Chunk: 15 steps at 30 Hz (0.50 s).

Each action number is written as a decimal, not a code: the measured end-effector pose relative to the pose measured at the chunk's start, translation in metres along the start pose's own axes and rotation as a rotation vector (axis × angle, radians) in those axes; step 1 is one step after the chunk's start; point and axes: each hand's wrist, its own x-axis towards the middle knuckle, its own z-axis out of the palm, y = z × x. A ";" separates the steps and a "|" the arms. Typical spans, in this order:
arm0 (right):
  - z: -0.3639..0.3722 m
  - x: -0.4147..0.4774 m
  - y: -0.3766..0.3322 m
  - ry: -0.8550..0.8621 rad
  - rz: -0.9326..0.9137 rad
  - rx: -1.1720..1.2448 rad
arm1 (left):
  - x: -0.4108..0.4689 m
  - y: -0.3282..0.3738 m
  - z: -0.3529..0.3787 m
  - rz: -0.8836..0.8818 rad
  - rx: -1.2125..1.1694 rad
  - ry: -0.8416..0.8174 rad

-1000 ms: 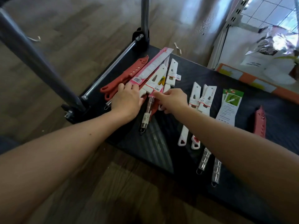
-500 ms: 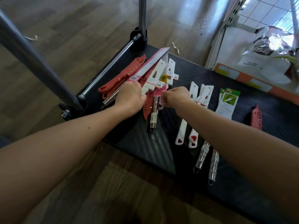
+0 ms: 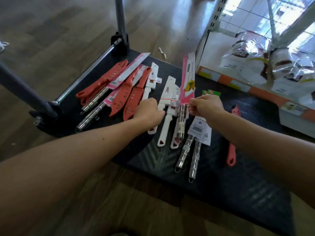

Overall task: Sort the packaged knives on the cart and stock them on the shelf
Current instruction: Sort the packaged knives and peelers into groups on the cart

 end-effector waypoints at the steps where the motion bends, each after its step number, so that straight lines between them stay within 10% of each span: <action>1: -0.007 0.001 0.001 0.018 0.008 0.021 | -0.001 0.005 0.005 -0.002 -0.007 -0.009; 15: -0.061 -0.006 0.028 0.049 0.087 -0.006 | 0.003 0.031 0.021 -0.076 0.034 -0.015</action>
